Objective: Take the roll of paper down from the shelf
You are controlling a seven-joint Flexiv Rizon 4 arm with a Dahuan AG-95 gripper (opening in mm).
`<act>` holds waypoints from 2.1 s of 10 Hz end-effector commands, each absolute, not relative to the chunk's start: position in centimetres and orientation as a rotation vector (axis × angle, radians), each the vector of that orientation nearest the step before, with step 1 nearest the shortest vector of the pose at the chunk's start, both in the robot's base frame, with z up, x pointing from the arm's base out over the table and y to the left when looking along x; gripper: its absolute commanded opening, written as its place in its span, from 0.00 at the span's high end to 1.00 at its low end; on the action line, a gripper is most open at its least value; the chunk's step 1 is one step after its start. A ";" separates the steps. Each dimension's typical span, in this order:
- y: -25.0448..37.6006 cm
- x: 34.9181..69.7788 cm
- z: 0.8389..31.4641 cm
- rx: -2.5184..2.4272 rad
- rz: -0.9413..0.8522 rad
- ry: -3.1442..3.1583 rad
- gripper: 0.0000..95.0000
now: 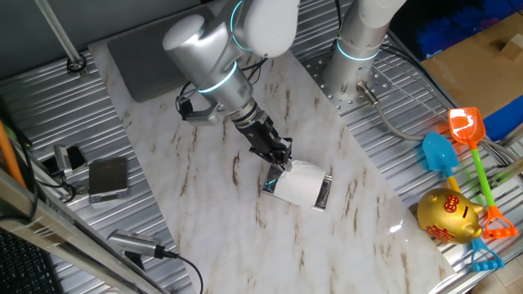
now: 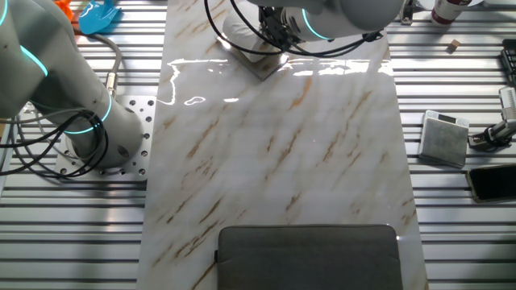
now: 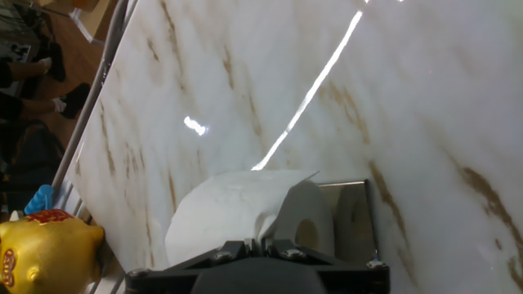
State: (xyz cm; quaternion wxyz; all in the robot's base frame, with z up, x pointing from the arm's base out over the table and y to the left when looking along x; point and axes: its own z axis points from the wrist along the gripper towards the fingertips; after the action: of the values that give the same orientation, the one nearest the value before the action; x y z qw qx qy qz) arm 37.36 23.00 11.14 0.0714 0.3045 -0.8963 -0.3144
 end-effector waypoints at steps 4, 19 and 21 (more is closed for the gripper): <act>23.3 37.1 11.1 0.912 -0.946 -2.696 1.00; 23.5 37.2 11.2 1.012 -0.961 -2.723 0.20; 23.4 37.3 11.8 1.005 -0.952 -2.722 0.20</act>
State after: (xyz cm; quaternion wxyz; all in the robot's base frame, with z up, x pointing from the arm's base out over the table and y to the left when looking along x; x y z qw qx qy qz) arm 37.42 23.45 11.99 0.0448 0.3282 -0.8907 -0.3113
